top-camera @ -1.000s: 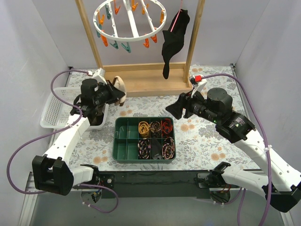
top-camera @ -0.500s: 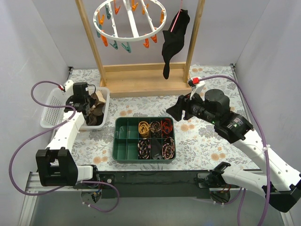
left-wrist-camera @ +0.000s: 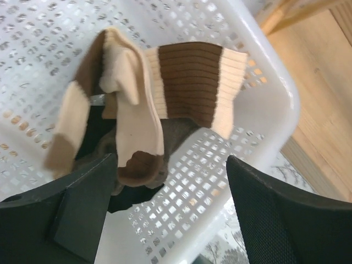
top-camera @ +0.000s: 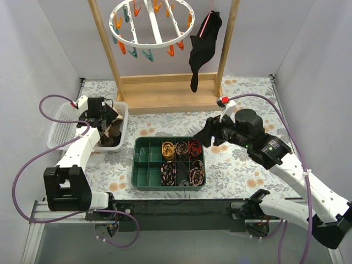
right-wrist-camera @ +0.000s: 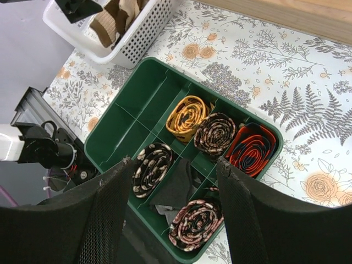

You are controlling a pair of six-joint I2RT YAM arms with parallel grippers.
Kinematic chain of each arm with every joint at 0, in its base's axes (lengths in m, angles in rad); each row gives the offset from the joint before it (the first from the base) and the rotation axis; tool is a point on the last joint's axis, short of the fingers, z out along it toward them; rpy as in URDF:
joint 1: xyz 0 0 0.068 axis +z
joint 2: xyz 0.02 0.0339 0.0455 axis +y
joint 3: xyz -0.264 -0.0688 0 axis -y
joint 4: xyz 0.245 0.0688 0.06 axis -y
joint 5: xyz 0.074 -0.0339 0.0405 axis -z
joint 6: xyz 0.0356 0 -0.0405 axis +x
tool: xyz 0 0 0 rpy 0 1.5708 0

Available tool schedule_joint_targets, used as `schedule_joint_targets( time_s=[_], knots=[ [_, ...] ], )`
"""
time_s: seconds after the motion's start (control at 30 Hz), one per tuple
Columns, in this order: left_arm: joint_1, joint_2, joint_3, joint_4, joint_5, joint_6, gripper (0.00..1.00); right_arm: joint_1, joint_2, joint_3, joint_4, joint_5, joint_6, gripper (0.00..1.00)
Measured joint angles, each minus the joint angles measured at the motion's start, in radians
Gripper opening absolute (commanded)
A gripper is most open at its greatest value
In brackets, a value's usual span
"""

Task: Remove the socks clipped to the hanger

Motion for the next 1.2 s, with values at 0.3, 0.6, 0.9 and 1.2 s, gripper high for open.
schedule_joint_targets(
  time_s=[0.3, 0.6, 0.9, 1.2],
  knots=[
    [-0.218, -0.024, 0.137, 0.057, 0.100, 0.117, 0.81, 0.000, -0.015, -0.071, 0.039, 0.010, 0.093, 0.71],
    [-0.442, -0.239, -0.010, 0.306, 0.476, 0.095, 0.82, 0.000, -0.126, -0.282, 0.146, 0.071, 0.232, 0.81],
    [-0.474, -0.688, -0.435, 0.552, 0.737, -0.018, 0.83, 0.000, -0.398, -0.651, 0.287, 0.137, 0.394, 0.96],
    [-0.478, -1.189, -0.813, 0.728, 0.847, -0.235, 0.83, 0.000, -0.782, -0.991, 0.339, 0.197, 0.529, 0.98]
  ],
)
